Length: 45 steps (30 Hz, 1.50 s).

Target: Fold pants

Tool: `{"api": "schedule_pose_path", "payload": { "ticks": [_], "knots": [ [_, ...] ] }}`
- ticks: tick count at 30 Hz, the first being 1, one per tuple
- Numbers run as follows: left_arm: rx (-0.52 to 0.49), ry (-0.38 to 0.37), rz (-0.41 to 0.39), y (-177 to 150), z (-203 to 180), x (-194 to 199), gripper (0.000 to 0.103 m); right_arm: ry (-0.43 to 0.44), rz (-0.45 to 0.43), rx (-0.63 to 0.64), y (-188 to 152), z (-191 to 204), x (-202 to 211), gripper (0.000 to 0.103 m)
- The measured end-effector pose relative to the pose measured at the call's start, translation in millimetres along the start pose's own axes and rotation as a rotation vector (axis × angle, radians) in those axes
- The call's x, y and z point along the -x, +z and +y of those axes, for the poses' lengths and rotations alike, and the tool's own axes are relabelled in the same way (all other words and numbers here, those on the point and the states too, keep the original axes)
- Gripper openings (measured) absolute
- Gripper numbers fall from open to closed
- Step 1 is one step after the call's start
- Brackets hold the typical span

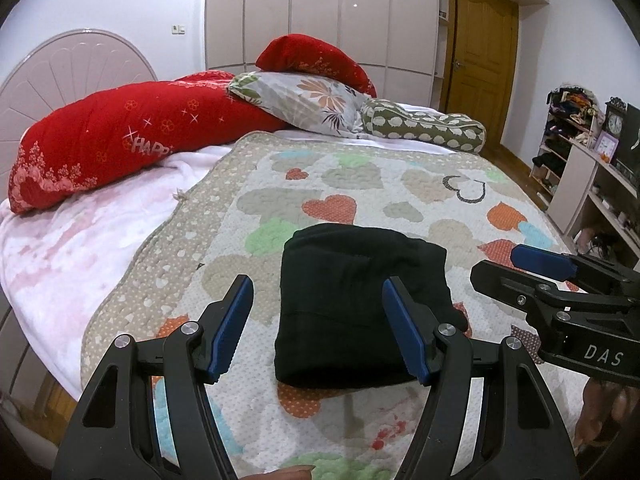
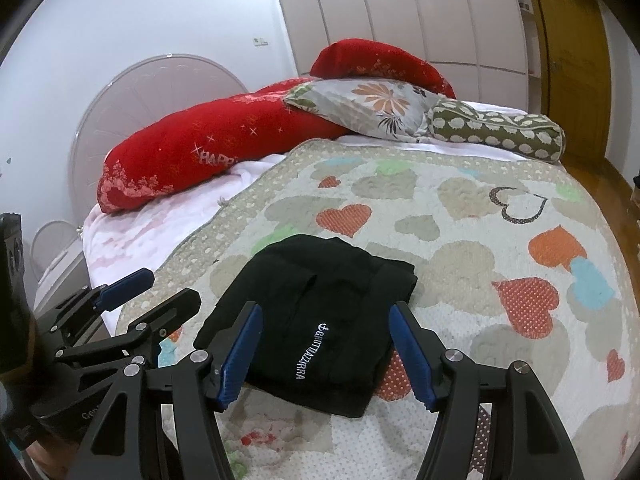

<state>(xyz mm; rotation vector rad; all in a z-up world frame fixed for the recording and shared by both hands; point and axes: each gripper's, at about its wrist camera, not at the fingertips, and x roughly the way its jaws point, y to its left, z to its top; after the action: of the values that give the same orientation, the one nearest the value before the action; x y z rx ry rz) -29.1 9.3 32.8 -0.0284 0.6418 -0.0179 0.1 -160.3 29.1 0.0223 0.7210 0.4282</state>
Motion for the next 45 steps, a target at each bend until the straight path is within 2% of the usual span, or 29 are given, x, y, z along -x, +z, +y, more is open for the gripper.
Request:
{"api": "schedule_pose_path", "payload": {
  "ticks": [45],
  "knots": [
    [0.008,-0.015,0.011,-6.6,2.6,-3.6,0.068,0.001,0.053,0.024,-6.9,2.9,-14.0,0.064]
  ]
}}
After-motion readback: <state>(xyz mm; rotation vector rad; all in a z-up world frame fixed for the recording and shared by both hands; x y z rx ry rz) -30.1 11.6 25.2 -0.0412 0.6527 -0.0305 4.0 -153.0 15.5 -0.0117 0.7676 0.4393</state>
